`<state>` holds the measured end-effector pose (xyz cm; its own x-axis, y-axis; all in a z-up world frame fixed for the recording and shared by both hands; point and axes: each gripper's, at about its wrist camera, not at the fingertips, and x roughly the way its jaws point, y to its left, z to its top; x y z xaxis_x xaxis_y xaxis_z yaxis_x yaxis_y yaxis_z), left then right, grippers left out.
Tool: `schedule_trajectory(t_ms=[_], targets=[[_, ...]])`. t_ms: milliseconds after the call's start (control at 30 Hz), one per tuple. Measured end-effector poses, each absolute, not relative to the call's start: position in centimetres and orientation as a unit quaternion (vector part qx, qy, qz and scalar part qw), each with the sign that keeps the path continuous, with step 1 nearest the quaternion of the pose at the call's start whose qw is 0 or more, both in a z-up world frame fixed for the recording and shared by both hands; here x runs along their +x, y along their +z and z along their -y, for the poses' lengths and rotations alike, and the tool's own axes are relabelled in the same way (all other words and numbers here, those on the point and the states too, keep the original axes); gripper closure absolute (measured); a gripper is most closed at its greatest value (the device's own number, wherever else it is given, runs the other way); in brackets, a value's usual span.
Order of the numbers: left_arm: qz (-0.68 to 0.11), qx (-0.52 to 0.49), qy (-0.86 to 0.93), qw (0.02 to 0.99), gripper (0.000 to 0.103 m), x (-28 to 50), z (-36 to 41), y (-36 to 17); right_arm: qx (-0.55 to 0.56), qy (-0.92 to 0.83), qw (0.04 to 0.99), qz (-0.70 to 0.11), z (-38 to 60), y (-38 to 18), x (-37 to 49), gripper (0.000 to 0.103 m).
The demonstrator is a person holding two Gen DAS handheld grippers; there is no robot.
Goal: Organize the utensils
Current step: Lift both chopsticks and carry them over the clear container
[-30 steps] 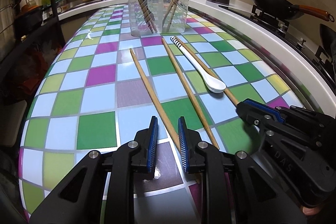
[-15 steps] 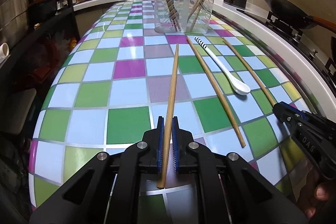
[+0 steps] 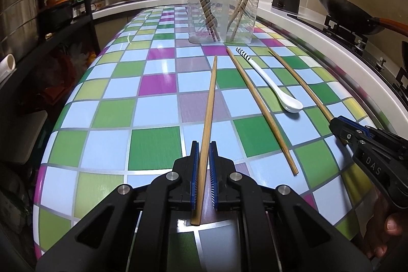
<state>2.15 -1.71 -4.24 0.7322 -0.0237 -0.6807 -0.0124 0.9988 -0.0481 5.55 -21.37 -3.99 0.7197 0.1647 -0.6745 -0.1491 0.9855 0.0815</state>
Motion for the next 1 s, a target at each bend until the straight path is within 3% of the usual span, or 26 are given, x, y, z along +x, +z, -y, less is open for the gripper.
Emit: schedule_trajectory(t_ms=[633, 1000], targets=[[-0.353, -0.026, -0.002, 0.935, 0.096, 1.5, 2.0, -4.1, 0.012, 0.093, 0.928, -0.36, 21.3, -3.0, 5.3, 0.097], [-0.255, -0.005, -0.008, 0.967, 0.096, -0.9, 2.2, 0.9, -0.009, 0.098, 0.95, -0.297, 20.6, 3.0, 3.7, 0.097]])
